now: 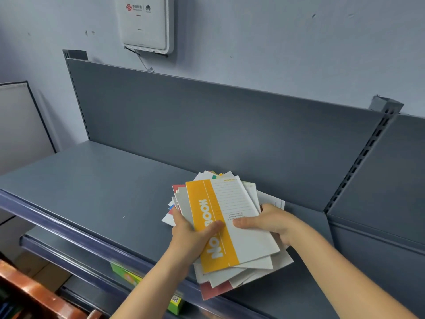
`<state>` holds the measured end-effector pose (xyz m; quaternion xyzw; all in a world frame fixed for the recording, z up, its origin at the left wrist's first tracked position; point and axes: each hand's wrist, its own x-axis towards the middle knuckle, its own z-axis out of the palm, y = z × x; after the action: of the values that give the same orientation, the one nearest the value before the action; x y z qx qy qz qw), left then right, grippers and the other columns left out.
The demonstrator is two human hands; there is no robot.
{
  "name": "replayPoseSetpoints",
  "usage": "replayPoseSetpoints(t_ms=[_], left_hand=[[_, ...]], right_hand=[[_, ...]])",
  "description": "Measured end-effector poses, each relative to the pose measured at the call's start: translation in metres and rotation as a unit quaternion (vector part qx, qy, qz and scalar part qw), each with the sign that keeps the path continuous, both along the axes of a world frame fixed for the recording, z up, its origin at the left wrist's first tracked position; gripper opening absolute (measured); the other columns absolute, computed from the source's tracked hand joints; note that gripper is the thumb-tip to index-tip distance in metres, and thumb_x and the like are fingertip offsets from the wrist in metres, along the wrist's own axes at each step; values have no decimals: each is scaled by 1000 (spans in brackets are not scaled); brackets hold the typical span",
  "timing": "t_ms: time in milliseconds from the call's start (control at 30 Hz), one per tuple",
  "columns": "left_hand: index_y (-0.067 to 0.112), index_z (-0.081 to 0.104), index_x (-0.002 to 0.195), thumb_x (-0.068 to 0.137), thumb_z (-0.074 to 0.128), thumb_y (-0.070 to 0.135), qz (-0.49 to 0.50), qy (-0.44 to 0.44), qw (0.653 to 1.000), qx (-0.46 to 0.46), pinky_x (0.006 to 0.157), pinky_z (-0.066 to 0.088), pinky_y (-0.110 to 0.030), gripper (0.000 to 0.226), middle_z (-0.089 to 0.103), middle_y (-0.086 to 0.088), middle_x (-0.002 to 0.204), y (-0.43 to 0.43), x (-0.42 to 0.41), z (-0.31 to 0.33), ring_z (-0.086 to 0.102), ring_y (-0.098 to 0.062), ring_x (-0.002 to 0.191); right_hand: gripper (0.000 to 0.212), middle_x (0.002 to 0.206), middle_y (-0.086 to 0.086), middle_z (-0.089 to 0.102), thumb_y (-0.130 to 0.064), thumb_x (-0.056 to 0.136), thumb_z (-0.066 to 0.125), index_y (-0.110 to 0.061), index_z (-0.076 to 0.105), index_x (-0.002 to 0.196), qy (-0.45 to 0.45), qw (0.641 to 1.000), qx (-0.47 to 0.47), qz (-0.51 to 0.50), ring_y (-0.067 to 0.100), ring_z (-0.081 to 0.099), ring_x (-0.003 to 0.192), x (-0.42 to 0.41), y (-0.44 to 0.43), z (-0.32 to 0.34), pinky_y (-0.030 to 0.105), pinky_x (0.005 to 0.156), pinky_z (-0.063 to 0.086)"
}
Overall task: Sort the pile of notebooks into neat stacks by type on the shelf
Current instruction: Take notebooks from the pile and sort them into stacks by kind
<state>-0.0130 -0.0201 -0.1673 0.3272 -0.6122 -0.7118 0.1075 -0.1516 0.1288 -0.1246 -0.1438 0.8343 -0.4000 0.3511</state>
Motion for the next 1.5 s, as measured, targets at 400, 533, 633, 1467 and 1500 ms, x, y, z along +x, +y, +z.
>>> replayPoseSetpoints(t_ms=[400,533,633,1467,1500], left_hand=[[35,23,143,73,81,36,49,-28,991,-117,73,47,-34,90,32,-11,134,26,14,19,46,-14,86],[31,27,140,70,83,31,67,2,979,-191,81,53,-40,89,35,-8,132,54,11,24,54,-22,97],[32,33,134,65,87,33,53,22,974,-220,84,58,-44,88,44,-7,131,74,0,25,61,-25,103],[16,16,143,66,84,27,-187,252,933,-174,85,58,-49,103,64,0,122,326,-114,8,66,-24,111],[17,20,141,66,83,24,-190,255,932,-176,86,57,-48,98,63,-1,122,333,-116,5,65,-24,112]], right_hand=[[58,99,1,73,-24,60,89,-14,62,110,-9,990,-120,-69,18,71,87,26,18,-3,33,67,59],[47,101,-1,73,-17,65,86,-20,65,108,-19,983,-177,-50,18,70,92,29,46,-1,35,74,59],[43,102,0,73,-12,68,83,-20,67,107,-31,975,-215,-43,18,69,93,21,75,1,33,74,58],[68,110,-13,56,0,80,71,-34,30,123,198,913,-285,-213,-1,56,100,-23,364,-13,14,67,49],[70,110,-13,57,1,79,71,-34,31,123,205,910,-281,-225,-2,56,101,-22,370,-18,13,66,50]])
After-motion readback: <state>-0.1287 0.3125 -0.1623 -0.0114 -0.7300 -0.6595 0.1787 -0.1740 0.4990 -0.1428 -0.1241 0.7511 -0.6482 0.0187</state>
